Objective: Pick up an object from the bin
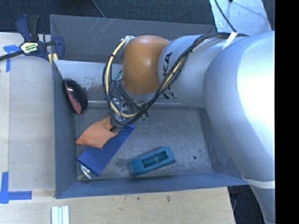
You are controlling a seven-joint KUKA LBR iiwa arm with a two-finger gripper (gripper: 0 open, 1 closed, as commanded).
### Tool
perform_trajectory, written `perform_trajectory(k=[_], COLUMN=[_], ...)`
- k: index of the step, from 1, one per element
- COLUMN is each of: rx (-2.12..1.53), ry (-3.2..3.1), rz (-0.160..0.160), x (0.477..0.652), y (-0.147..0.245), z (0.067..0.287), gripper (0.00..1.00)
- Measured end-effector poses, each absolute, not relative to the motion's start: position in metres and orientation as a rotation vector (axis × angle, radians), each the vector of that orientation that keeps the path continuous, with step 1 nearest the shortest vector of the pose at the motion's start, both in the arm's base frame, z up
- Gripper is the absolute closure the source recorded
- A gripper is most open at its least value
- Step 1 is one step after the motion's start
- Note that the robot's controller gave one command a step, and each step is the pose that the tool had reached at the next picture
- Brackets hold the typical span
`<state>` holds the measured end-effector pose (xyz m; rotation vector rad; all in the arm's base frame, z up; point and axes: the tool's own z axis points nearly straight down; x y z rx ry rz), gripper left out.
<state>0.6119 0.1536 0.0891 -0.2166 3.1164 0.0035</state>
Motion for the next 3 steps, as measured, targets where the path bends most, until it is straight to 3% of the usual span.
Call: perform_trajectory(k=[1,2,3], rx=[-0.244,-0.427,-0.397], ry=[3.104,3.096,3.104], rz=[0.001,0.0,0.002], x=[0.56,0.533,0.531], y=[0.156,0.162,0.14], z=[0.091,0.101,0.298], gripper=[1.0,1.0,1.0])
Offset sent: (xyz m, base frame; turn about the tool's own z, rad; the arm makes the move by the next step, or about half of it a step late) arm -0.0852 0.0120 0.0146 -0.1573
